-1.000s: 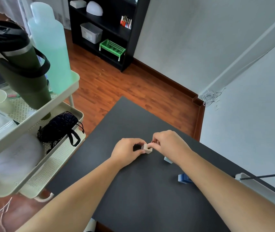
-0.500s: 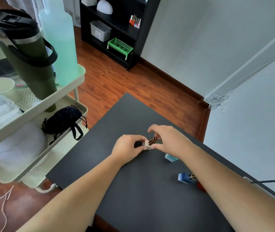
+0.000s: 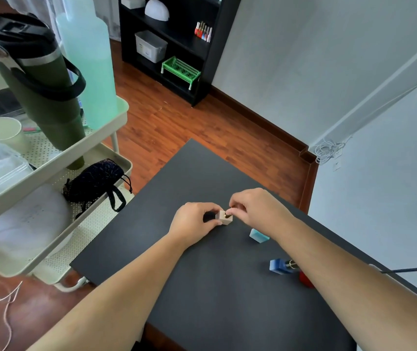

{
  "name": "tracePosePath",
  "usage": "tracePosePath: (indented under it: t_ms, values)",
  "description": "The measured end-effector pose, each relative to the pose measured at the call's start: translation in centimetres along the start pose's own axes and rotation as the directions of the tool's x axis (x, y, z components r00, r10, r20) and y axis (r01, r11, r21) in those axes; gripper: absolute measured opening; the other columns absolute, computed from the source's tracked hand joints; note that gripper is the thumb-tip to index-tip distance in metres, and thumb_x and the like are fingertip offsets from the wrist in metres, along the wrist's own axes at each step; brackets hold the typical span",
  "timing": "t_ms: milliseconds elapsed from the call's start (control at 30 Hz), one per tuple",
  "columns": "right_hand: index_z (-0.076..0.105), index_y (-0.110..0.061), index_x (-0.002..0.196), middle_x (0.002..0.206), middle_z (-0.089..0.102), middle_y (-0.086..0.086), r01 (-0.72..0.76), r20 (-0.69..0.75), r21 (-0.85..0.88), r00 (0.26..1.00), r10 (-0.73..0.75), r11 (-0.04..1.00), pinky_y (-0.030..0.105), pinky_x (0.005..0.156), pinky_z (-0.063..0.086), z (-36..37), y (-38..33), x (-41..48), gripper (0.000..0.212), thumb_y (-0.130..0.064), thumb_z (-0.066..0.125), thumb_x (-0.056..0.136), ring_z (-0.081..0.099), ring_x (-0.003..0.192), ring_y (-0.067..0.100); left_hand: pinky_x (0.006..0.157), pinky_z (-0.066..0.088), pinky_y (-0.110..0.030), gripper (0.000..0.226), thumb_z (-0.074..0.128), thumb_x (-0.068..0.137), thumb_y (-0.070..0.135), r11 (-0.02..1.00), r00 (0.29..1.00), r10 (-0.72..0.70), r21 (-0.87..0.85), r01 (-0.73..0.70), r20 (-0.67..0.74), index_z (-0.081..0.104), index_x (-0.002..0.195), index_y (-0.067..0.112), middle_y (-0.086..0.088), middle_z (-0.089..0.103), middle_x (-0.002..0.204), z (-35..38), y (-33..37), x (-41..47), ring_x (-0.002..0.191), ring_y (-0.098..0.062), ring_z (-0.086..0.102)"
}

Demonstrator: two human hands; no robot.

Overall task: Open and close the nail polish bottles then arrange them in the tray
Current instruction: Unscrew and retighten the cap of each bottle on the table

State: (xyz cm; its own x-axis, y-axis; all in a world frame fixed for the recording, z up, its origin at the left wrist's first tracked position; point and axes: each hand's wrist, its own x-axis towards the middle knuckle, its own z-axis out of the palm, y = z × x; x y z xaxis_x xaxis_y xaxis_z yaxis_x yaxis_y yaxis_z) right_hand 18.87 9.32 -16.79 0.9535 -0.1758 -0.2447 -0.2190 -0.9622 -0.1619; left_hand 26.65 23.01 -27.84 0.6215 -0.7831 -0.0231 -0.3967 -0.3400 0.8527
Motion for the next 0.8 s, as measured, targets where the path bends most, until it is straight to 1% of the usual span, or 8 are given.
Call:
tracePosePath:
  t_ms: [100, 167, 300, 433, 533, 600, 700, 800]
  values:
    - [0.065, -0.020, 0.102, 0.094, 0.064, -0.001, 0.015, 0.035, 0.060, 0.999, -0.017, 0.998, 0.031, 0.081, 0.048, -0.2, 0.0, -0.1, 0.019, -0.024, 0.063, 0.084, 0.058, 0.086, 0.015, 0.067, 0.044, -0.017, 0.017, 0.072, 0.079, 0.028, 1.000, 1.000, 0.003, -0.003, -0.003, -0.002, 0.071, 0.094, 0.034, 0.017, 0.072, 0.088, -0.1, 0.0, 0.0, 0.078, 0.000, 0.060]
    - [0.068, -0.016, 0.102, 0.097, 0.066, 0.002, 0.022, 0.039, 0.063, 0.999, -0.025, 0.998, 0.031, 0.083, 0.047, -0.2, 0.1, -0.1, 0.017, -0.019, 0.061, 0.086, 0.059, 0.089, 0.018, 0.066, 0.041, -0.013, 0.017, 0.072, 0.079, 0.027, 1.000, 1.000, 0.000, -0.003, 0.000, -0.008, 0.071, 0.094, 0.034, 0.017, 0.072, 0.088, 0.0, 0.0, 0.1, 0.078, 0.000, 0.060]
    - [0.064, -0.009, 0.102, 0.096, 0.065, 0.006, 0.004, -0.004, 0.008, 1.000, -0.004, 1.000, 0.027, 0.081, 0.042, 0.9, -0.2, -0.4, 0.025, -0.029, 0.056, 0.090, 0.059, 0.090, 0.021, 0.068, 0.046, -0.019, 0.017, 0.072, 0.079, 0.025, 1.000, 1.000, -0.009, -0.015, 0.008, -0.005, 0.071, 0.094, 0.033, 0.017, 0.071, 0.087, 0.1, -0.3, -0.2, 0.077, 0.000, 0.060]
    - [0.065, -0.011, 0.094, 0.085, 0.064, 0.003, -0.072, -0.073, 0.083, 0.994, 0.078, 0.994, 0.031, 0.076, 0.047, 1.0, 0.0, -0.7, 0.026, -0.036, 0.062, 0.085, 0.058, 0.081, 0.018, 0.072, 0.048, -0.021, 0.018, 0.072, 0.079, 0.025, 1.000, 1.000, -0.005, -0.022, 0.005, -0.005, 0.071, 0.096, 0.032, 0.016, 0.072, 0.091, 0.1, -0.4, -0.2, 0.083, -0.002, 0.062]
    - [0.064, -0.019, 0.105, 0.092, 0.062, -0.002, -0.031, -0.037, 0.196, 0.999, 0.039, 0.980, 0.029, 0.080, 0.049, 0.7, 0.4, -1.3, 0.024, -0.022, 0.068, 0.081, 0.058, 0.085, 0.013, 0.074, 0.046, -0.020, 0.021, 0.073, 0.079, 0.028, 1.000, 1.000, 0.002, -0.013, -0.002, 0.001, 0.071, 0.099, 0.031, 0.015, 0.072, 0.095, 0.0, -0.2, 0.1, 0.086, -0.003, 0.063]
    - [0.068, -0.017, 0.105, 0.095, 0.067, 0.003, 0.017, -0.039, 0.185, 0.999, -0.010, 0.983, 0.031, 0.083, 0.048, 0.9, 0.5, -1.3, 0.024, -0.011, 0.065, 0.082, 0.061, 0.088, 0.017, 0.075, 0.047, -0.021, 0.021, 0.073, 0.079, 0.027, 1.000, 1.000, -0.003, -0.026, 0.003, -0.001, 0.072, 0.099, 0.031, 0.015, 0.073, 0.094, 0.0, -0.2, 0.0, 0.087, -0.003, 0.063]
    - [0.069, -0.010, 0.096, 0.087, 0.070, 0.005, 0.000, -0.099, 0.138, 0.995, 0.014, 0.990, 0.027, 0.075, 0.045, 1.0, 0.3, -1.1, 0.014, -0.017, 0.065, 0.084, 0.062, 0.082, 0.021, 0.077, 0.049, -0.025, 0.019, 0.073, 0.079, 0.027, 0.999, 1.000, -0.008, -0.045, 0.008, 0.003, 0.072, 0.097, 0.030, 0.015, 0.072, 0.091, -0.1, 0.0, -0.1, 0.085, -0.003, 0.063]
    - [0.067, -0.009, 0.081, 0.069, 0.063, 0.001, -0.036, -0.147, 0.100, 0.988, 0.050, 0.994, 0.027, 0.064, 0.039, 1.4, 0.3, -0.9, 0.023, -0.031, 0.064, 0.085, 0.056, 0.067, 0.019, 0.078, 0.049, -0.025, 0.019, 0.073, 0.079, 0.029, 0.999, 1.000, -0.014, -0.046, 0.014, 0.007, 0.072, 0.098, 0.030, 0.015, 0.072, 0.092, -0.2, 0.0, 0.0, 0.087, -0.005, 0.063]
